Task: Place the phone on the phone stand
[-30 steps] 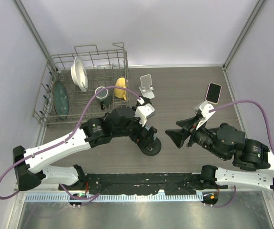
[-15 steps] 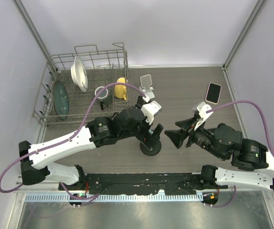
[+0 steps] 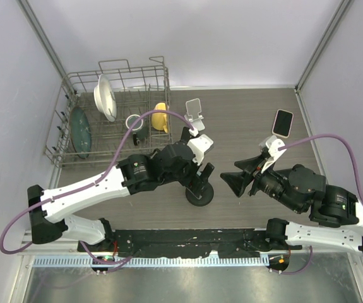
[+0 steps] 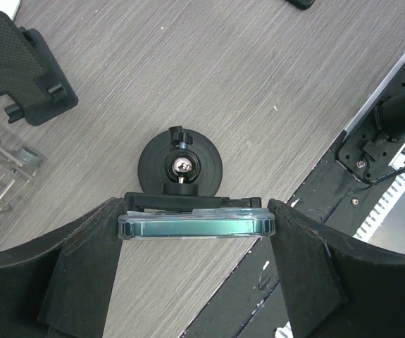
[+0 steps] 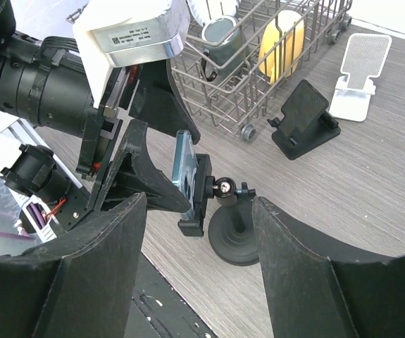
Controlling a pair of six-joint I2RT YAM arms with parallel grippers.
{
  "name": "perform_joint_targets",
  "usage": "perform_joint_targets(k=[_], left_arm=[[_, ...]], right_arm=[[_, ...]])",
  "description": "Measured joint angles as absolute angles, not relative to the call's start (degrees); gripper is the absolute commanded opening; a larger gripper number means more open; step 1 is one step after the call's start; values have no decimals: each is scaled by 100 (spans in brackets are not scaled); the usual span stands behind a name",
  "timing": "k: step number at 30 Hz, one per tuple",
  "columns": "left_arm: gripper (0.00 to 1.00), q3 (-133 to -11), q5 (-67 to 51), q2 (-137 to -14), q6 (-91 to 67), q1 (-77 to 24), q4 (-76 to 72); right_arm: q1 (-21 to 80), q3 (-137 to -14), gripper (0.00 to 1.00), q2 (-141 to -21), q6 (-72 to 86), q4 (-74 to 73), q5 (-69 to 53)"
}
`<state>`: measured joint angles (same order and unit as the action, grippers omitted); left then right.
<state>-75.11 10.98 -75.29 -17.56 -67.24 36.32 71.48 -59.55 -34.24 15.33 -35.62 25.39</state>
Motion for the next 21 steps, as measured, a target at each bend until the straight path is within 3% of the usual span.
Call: perform_joint_targets(k=[4,7,10,11,14,21], left_arm=[[82,-7609,1092,-7634,-1754,-6724,3671],[68,-7682,1092,-7699,-1756,-6724,3701],[44,-7688,1092,-7701,-1747,-6724,3712],[29,-7693,1098,-7701,-1769,-6724,3721],[0,-7824,1125,-7765,-1791,-6729,3918],[0,-7983,1846,-7802,-2263,-6812,4353]], right_arm=[[7148,-5955,67,-3420,1535,-3564,2539],[7148,-5955,67,-3398,1535,-3564,2536],[7148,-5955,67,-3371,1535,-3566,2536],[7148,-5955,67,-3361,1535,-3566,2536],[7148,-5955,67,-3343,1535,-3566,2536],[7148,-5955,67,-3312,1535,-3564,2536]])
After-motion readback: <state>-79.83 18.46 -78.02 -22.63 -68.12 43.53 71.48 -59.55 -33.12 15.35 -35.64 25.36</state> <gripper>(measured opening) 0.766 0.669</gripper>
